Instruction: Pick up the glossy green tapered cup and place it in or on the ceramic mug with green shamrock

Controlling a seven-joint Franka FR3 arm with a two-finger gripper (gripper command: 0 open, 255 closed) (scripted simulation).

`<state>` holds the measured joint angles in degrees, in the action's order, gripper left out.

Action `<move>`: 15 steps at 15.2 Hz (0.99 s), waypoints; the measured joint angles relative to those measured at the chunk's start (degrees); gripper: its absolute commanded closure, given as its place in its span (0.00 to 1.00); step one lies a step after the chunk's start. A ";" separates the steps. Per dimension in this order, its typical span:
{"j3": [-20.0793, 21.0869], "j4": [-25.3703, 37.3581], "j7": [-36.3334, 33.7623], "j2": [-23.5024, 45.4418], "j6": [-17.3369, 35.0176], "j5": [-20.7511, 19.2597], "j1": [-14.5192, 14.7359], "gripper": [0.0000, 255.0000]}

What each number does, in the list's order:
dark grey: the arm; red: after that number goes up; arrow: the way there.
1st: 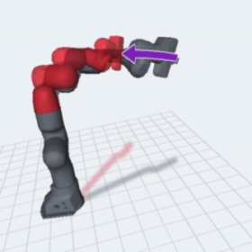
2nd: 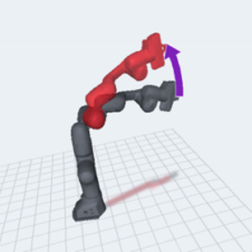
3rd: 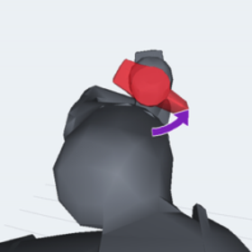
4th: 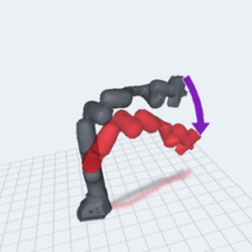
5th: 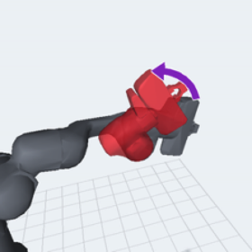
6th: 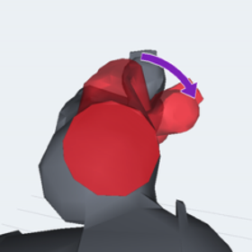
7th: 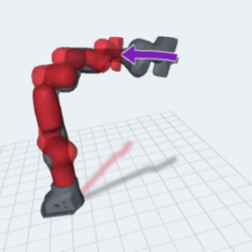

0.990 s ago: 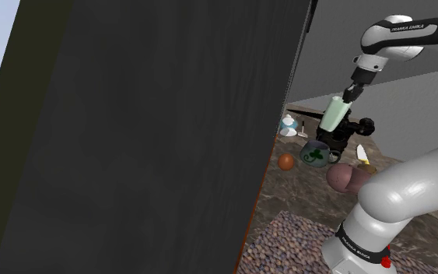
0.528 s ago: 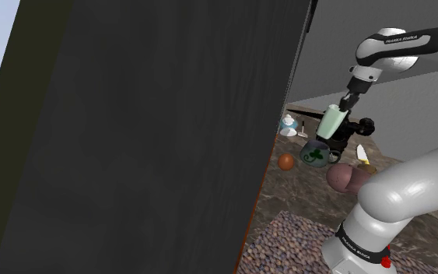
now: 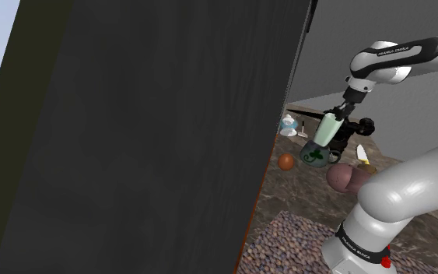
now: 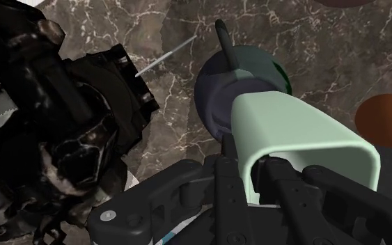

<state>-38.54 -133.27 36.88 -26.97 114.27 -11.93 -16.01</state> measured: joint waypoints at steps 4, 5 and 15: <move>-0.33 -0.77 0.15 0.30 1.08 -0.02 0.03 1.00; -0.35 -0.78 0.16 0.32 1.11 -0.01 0.03 1.00; -0.18 -0.24 0.14 0.06 0.37 -0.04 -0.03 0.00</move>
<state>-38.71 -133.50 37.02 -26.91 114.64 -11.98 -16.05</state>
